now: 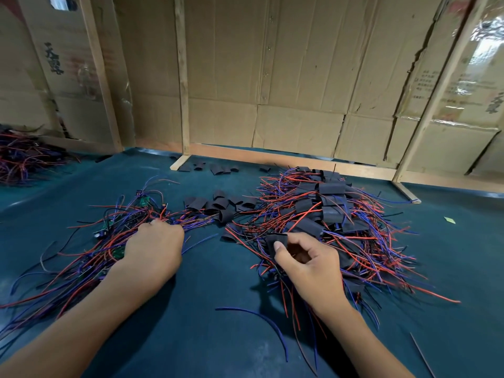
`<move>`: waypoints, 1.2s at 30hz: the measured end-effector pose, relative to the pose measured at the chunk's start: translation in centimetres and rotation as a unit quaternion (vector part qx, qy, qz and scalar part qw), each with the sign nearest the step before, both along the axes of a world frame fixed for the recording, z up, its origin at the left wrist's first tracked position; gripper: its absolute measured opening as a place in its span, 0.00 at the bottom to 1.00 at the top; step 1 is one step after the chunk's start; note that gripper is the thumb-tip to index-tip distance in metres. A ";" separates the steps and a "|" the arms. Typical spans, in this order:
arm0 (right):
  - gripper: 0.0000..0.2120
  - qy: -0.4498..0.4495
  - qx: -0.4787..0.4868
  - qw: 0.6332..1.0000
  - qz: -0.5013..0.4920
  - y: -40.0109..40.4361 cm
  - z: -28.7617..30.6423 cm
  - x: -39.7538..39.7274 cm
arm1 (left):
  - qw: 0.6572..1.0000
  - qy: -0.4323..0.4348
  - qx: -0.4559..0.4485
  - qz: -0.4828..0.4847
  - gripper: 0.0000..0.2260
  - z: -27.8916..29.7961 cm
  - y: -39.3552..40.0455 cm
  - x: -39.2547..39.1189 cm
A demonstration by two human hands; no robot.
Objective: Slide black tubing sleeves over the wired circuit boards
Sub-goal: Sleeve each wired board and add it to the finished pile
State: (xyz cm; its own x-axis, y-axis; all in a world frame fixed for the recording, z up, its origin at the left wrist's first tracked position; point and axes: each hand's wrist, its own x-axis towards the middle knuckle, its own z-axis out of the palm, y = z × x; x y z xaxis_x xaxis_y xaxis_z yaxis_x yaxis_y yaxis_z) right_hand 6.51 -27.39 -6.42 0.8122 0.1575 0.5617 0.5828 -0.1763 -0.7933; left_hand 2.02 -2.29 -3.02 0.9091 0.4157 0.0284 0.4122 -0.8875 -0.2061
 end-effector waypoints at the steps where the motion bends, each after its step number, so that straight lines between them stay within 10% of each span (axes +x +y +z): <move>1: 0.15 -0.005 -0.005 1.000 0.000 -0.1 0.0 0.1 | 1.000 -0.006 -0.001 -0.004 0.08 0.2 -0.1 -0.1; 11: 0.14 0.082 0.069 0.994 0.036 -0.4 0.5 0.2 | 0.974 -0.218 -0.046 -0.034 0.09 4.0 -1.5 0.0; 21: 0.08 0.151 0.201 0.963 0.096 -1.1 0.8 1.0 | 0.849 -0.468 -0.196 -0.145 0.03 9.5 -2.9 5.2; 27: 0.07 0.189 0.308 0.921 0.146 -1.4 1.5 1.6 | 0.807 -0.366 -0.321 -0.335 0.07 3.2 -6.7 5.5; 36: 0.09 0.264 0.358 0.878 0.175 -1.9 2.3 1.6 | 0.855 -0.330 -0.088 -0.390 0.04 -2.4 -9.1 4.9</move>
